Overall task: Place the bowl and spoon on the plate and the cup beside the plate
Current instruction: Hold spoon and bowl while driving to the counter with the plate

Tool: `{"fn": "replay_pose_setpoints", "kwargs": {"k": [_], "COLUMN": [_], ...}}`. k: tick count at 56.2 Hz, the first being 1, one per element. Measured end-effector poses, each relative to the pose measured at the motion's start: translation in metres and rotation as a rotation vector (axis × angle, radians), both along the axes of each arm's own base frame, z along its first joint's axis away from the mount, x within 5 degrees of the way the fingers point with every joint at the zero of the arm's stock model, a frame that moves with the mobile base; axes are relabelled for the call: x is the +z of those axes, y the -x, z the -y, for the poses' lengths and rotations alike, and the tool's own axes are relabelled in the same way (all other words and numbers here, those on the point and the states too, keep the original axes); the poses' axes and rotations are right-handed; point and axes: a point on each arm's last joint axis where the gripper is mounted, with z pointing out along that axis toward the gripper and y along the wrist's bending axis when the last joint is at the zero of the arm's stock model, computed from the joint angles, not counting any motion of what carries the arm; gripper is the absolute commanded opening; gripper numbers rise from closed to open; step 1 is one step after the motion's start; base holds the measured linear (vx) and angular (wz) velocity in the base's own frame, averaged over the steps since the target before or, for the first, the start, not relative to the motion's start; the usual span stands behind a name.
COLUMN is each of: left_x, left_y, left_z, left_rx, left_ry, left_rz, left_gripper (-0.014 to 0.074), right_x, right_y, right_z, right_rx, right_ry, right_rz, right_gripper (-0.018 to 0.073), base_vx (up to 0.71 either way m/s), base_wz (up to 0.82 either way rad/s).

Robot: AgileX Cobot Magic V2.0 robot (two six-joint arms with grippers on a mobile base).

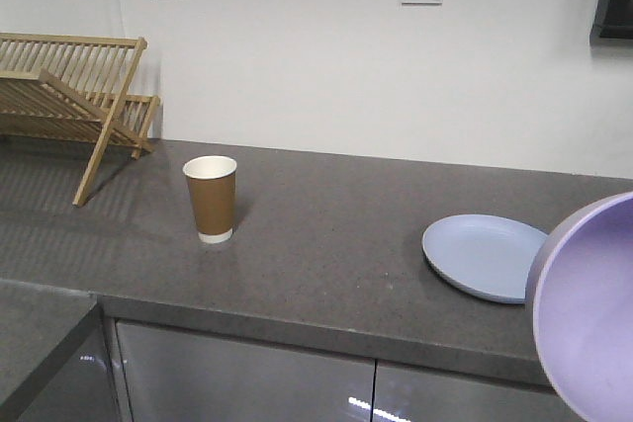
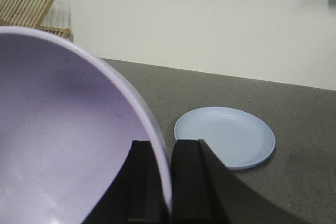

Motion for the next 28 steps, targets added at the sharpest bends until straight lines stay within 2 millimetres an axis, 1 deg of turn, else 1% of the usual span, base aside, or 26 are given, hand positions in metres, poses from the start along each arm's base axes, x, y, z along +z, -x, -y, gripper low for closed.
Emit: {"fn": "replay_pose_setpoints", "kwargs": {"k": [13,28], "left_x": [0.0000,0.0000], "left_y": [0.0000,0.0000], "left_z": [0.0000,0.0000], "left_rx": [0.000,0.000], "left_ry": [0.000,0.000], "left_rz": [0.000,0.000], "left_gripper": [0.0003,0.0003], "right_x": [0.0000,0.0000], "right_y": [0.0000,0.0000], "right_z": [0.0000,0.0000], "right_rx": [0.000,0.000], "right_ry": [0.000,0.000], "right_rz": [0.000,0.000], "right_gripper": [-0.0009,-0.0009], "base_vx": [0.39,0.38], "base_wz": [-0.15,-0.26]}}
